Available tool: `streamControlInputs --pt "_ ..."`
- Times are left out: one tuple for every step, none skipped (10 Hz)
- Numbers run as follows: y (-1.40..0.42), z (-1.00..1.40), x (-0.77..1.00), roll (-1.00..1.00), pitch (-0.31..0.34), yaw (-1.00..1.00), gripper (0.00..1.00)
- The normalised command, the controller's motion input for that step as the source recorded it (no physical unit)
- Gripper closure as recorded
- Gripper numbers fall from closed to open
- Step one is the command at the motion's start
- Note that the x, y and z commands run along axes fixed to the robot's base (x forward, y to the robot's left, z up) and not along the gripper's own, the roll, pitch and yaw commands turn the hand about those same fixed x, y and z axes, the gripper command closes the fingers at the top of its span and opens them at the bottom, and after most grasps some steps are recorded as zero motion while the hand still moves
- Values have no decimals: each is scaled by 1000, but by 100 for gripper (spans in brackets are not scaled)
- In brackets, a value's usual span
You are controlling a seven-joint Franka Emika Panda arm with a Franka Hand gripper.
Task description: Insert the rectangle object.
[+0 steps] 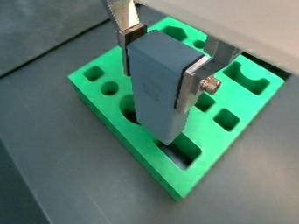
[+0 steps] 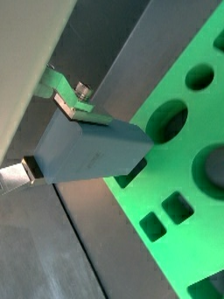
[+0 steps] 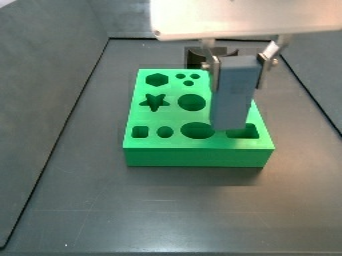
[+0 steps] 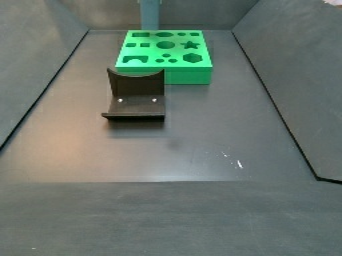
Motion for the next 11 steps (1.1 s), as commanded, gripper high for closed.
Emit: streamControlInputs --pt "23 -237 743 130 103 -294 100" --pt "0 -269 586 151 90 -214 100" --pt "0 -217 314 116 46 -3 100" --pt "0 -180 277 83 43 0 100" --pt "0 -169 337 24 26 0 100" --pt "0 -249 511 1 26 -11 100" --pt "0 -337 680 -6 0 -117 100" --pt "-20 -277 343 0 0 -46 100" --pt "-40 -257 0 -17 -70 0 100" --pt "-77 -209 -157 -13 -89 0 100" --pt "-109 -180 -217 -39 -123 77 100"
